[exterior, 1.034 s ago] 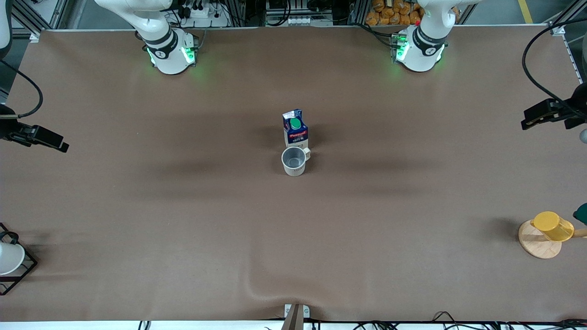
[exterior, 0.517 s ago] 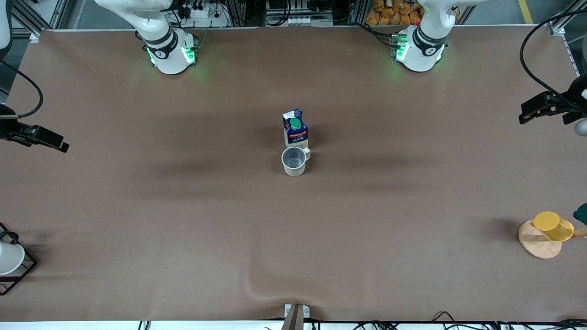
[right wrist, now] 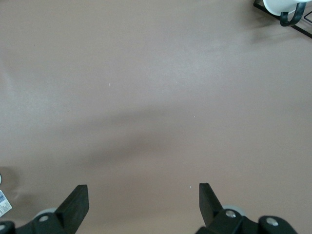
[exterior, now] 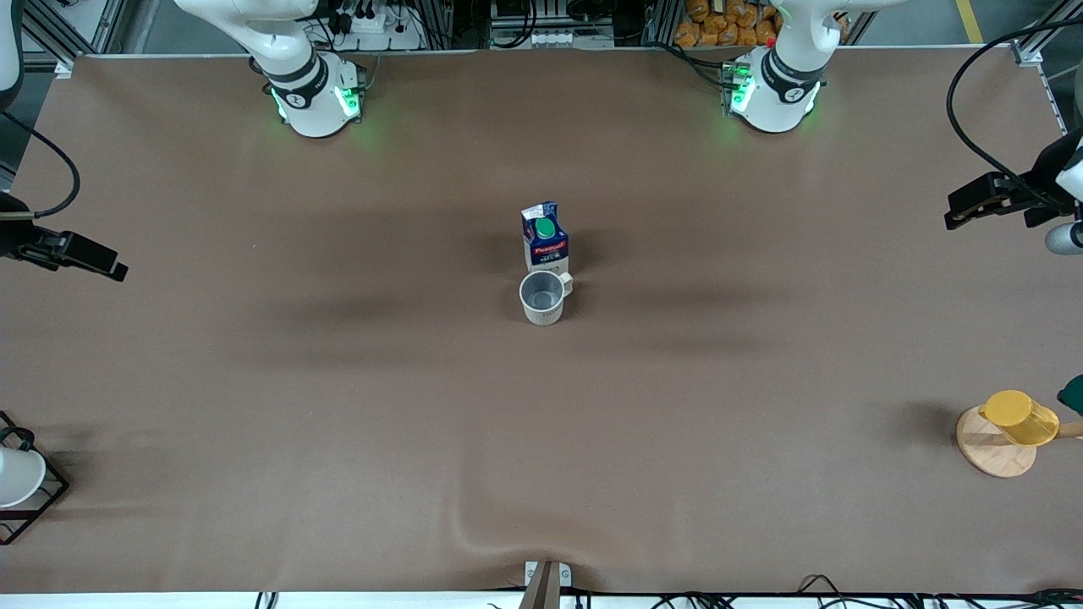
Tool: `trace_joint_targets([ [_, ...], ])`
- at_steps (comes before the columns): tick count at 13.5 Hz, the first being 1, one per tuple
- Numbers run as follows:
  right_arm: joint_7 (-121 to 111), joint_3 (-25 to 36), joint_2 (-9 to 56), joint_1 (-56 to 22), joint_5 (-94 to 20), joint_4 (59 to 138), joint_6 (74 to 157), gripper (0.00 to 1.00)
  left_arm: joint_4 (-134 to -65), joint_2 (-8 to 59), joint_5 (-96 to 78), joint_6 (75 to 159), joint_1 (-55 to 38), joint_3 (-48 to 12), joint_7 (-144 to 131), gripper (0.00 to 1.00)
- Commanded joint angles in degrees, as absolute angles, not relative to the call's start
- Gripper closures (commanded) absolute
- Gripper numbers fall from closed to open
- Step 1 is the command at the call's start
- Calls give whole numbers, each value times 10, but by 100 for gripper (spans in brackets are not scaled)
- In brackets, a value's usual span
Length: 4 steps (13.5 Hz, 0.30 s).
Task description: Place milk next to cup
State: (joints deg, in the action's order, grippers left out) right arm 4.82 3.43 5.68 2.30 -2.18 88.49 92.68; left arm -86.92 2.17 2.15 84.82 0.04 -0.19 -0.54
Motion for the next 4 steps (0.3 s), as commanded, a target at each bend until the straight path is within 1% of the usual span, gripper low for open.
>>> trace_joint_targets([
  [1, 42, 25, 42, 33, -16, 901, 928, 0, -875, 12, 18, 842, -4, -3, -16, 0],
  [4, 42, 25, 42, 33, -16, 901, 927, 0, -873, 10, 21, 842, 5, -27, -42, 0],
])
